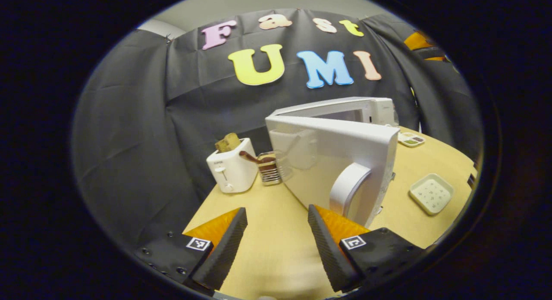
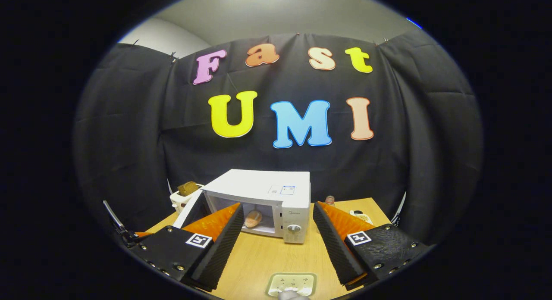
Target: Open the microwave oven with the left hand, put the food in, and close the microwave oven.
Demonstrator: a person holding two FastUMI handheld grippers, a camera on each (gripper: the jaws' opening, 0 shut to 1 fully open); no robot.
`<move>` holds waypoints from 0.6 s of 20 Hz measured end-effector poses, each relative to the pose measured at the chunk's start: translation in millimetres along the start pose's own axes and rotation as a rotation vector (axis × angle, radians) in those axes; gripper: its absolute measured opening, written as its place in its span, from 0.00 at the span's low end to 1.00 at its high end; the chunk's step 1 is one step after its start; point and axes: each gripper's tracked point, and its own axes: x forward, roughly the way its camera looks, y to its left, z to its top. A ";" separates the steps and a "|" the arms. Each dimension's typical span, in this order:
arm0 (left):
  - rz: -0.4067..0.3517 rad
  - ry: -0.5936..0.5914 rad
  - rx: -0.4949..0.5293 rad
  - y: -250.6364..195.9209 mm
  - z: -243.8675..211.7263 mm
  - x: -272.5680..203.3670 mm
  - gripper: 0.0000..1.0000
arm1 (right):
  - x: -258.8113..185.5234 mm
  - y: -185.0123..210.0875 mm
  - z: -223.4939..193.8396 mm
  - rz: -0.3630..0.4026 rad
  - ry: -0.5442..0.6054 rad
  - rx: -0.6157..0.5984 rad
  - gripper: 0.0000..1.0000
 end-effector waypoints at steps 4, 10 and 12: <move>-0.076 -0.012 -0.001 -64.9 17.3 24.1 0.95 | -4.2 -40.9 -4.0 -0.041 0.009 -0.025 0.98; -0.168 -0.035 0.025 -158.8 49.9 64.6 0.95 | -6.2 -102.8 -17.7 -0.081 0.056 -0.004 0.98; -0.188 -0.050 0.047 -185.7 65.3 79.7 0.98 | -5.1 -124.3 -19.4 -0.103 0.067 0.005 0.93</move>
